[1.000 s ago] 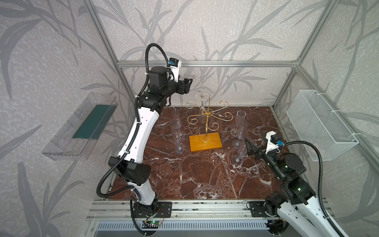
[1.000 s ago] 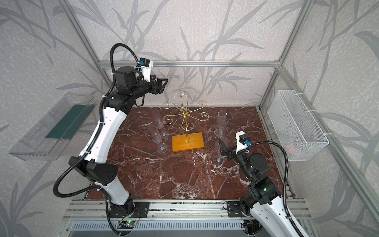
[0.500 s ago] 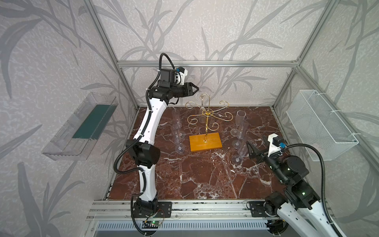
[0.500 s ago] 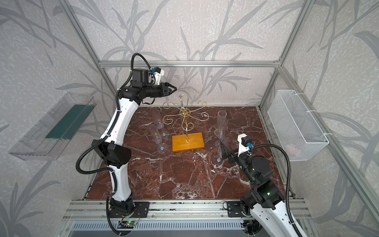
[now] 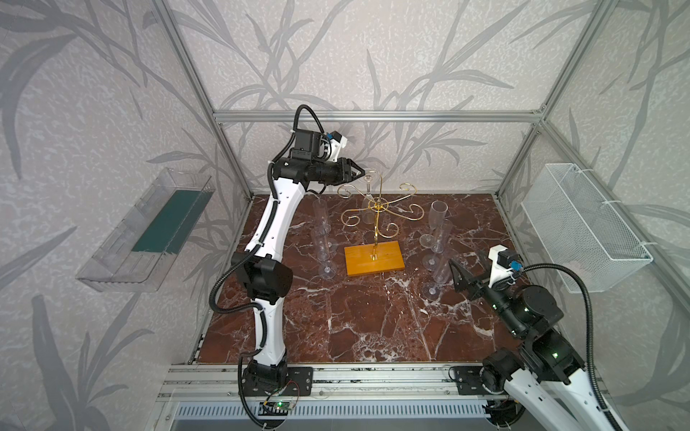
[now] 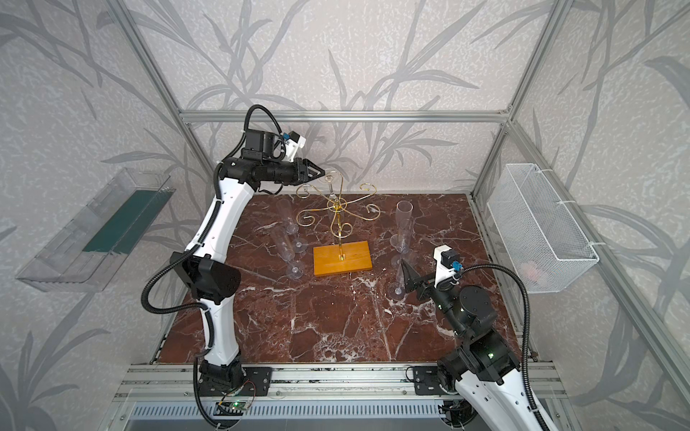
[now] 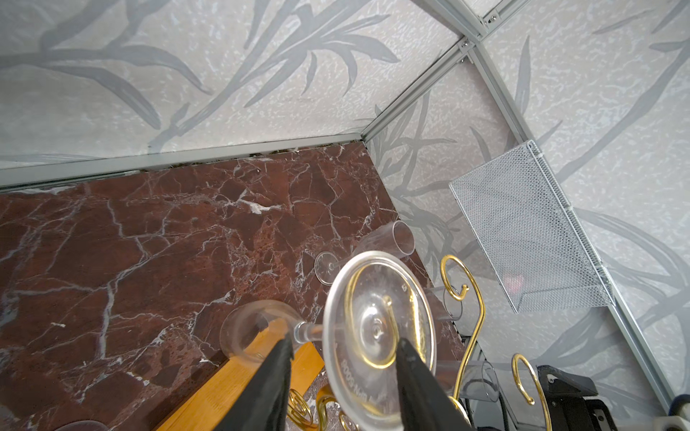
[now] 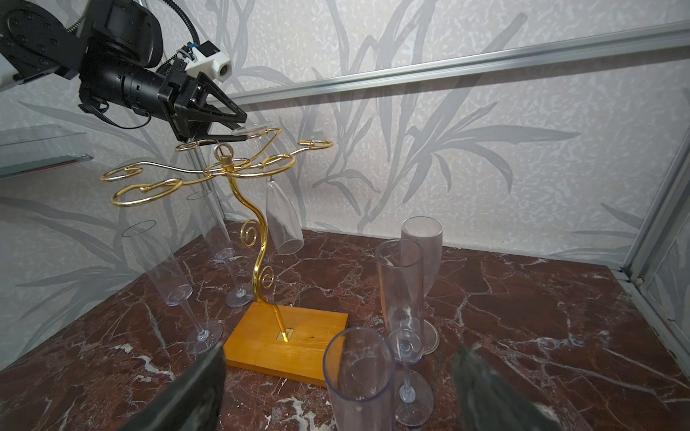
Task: Take the wine glass off the wine glass rack
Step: 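Raise the left gripper to a hanging glass's foot on the rack, then close the left gripper on the hanging glass's foot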
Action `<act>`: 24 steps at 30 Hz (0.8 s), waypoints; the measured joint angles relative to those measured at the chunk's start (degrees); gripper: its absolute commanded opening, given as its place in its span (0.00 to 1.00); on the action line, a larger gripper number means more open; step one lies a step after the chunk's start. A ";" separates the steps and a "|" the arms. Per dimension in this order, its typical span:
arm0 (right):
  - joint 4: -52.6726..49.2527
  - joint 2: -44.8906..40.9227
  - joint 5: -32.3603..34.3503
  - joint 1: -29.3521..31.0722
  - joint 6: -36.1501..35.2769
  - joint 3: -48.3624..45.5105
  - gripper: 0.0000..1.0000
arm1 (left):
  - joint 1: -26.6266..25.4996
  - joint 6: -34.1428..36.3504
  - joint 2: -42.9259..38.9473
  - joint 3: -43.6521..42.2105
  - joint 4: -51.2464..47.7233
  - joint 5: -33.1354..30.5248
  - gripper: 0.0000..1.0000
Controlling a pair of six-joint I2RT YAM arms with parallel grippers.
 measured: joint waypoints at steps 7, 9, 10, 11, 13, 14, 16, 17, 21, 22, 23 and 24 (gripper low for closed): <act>-0.98 -0.61 -0.02 0.00 0.68 0.04 0.92 | 0.33 -0.17 2.29 1.49 0.22 3.17 0.40; -1.16 -0.87 0.00 0.00 0.87 0.04 0.92 | 0.59 -0.66 2.71 1.68 0.46 4.00 0.35; -1.22 -0.96 0.00 0.00 0.90 0.04 0.92 | 0.74 -0.98 2.82 1.70 0.66 4.35 0.33; -1.27 -0.98 0.02 0.00 0.92 0.04 0.92 | 0.87 -1.09 2.91 1.70 0.81 4.63 0.33; -1.33 -0.98 0.02 0.00 0.92 0.04 0.92 | 1.16 -1.40 2.99 1.70 1.22 5.18 0.28; -1.36 -0.98 0.02 0.00 0.92 0.04 0.92 | 1.18 -1.62 2.99 1.70 1.36 5.42 0.25; -1.36 -0.98 0.02 0.00 0.96 0.04 0.92 | 1.22 -2.14 2.99 1.70 1.79 5.86 0.21; -1.36 -0.94 0.02 0.00 1.01 0.04 0.92 | 1.31 -2.27 2.99 1.81 1.99 6.03 0.19; -1.36 -0.94 0.04 0.00 1.07 0.04 0.92 | 1.42 -2.47 2.99 1.92 2.36 6.08 0.17; -1.36 -0.94 0.07 0.00 1.07 0.04 0.92 | 1.42 -2.47 2.99 1.90 2.36 6.08 0.17; -1.36 -0.94 0.11 0.00 1.07 0.04 0.92 | 1.42 -2.47 2.99 1.92 2.36 6.05 0.16; -1.33 -0.94 0.15 0.00 1.07 0.04 0.92 | 1.42 -2.49 2.99 1.92 2.36 6.03 0.15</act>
